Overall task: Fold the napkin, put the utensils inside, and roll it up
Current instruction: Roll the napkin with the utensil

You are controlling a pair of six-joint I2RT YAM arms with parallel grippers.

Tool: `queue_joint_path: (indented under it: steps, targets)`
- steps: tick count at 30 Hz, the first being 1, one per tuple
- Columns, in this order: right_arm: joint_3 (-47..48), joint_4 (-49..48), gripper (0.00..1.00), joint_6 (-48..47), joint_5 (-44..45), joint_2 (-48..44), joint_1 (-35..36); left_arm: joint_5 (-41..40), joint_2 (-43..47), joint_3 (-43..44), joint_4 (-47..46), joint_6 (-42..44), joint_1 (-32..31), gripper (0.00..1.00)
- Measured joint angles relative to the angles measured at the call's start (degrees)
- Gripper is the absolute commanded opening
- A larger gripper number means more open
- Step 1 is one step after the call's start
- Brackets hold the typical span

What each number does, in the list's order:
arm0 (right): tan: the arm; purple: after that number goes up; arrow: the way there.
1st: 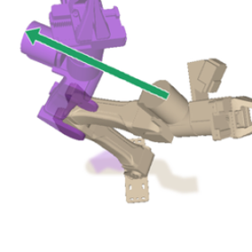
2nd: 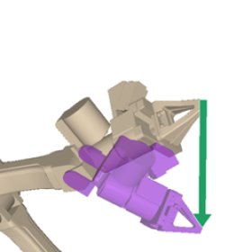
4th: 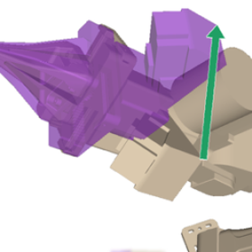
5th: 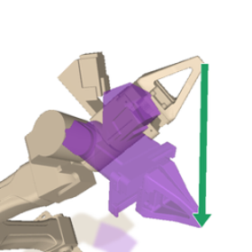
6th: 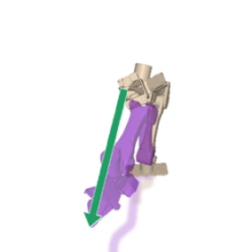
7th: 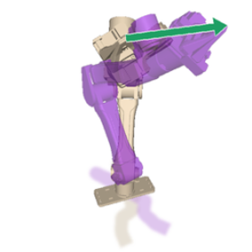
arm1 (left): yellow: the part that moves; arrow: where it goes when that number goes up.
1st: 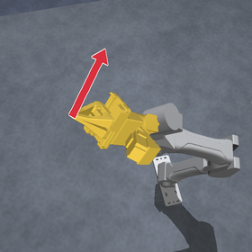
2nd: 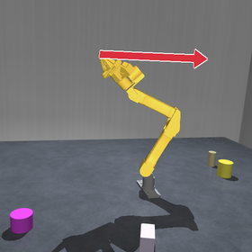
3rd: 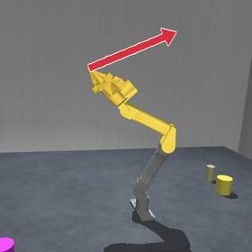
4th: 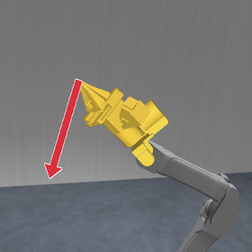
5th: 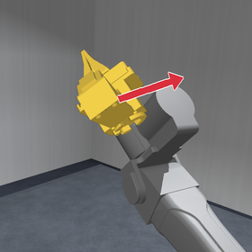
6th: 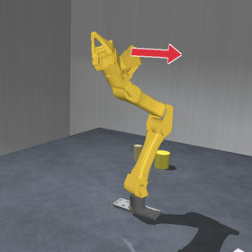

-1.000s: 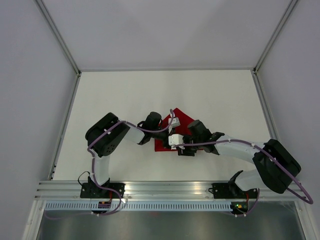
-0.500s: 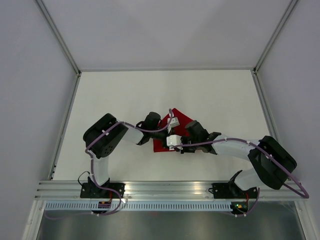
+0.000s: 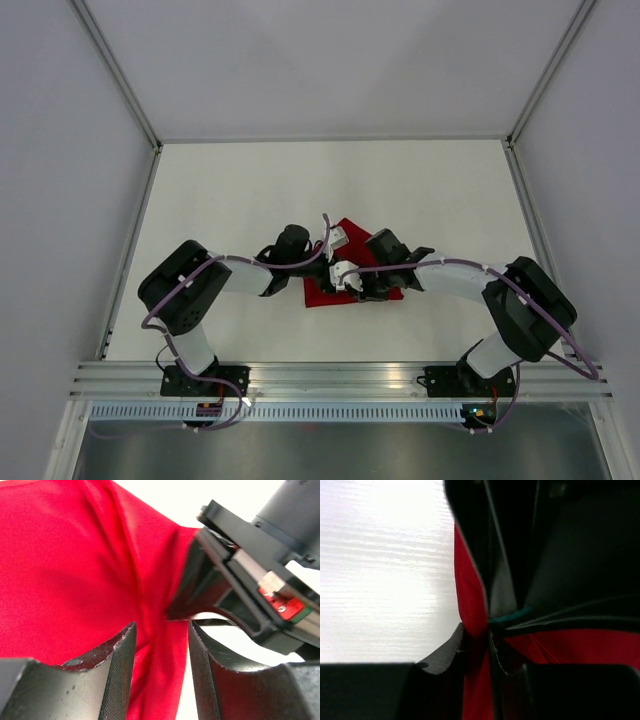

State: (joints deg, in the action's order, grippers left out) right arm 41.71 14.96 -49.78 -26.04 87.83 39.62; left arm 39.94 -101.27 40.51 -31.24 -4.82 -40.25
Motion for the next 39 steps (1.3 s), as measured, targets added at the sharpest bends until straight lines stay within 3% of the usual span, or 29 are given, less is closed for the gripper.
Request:
queue_joint_path:
  steps: [8,13,18,23,29,39]
  targets:
    - [12.2,16.5,0.02,-5.1,-11.0,10.3,-5.2,-20.2,6.3,-10.2,-9.1,-0.8,1.1,0.52]
    - [22.8,27.9,0.02,-3.9,-15.5,19.6,-9.0,-27.9,10.8,-16.8,-16.5,-0.8,-0.4,0.52]
    - [30.5,36.9,0.02,-3.3,-19.2,26.7,-10.9,-38.4,15.1,-21.8,-22.8,0.9,-4.8,0.54]
    - [34.4,41.9,0.02,-2.6,-22.0,31.1,-12.4,-46.4,17.2,-23.4,-25.1,9.3,-13.4,0.62]
    - [35.4,46.4,0.02,-2.1,-23.7,33.6,-13.5,-52.0,13.5,-21.0,-24.6,22.8,-23.2,0.72]
    - [36.0,51.9,0.02,-2.1,-24.4,36.4,-14.6,-49.6,7.9,-13.6,-15.7,34.9,-25.5,0.77]
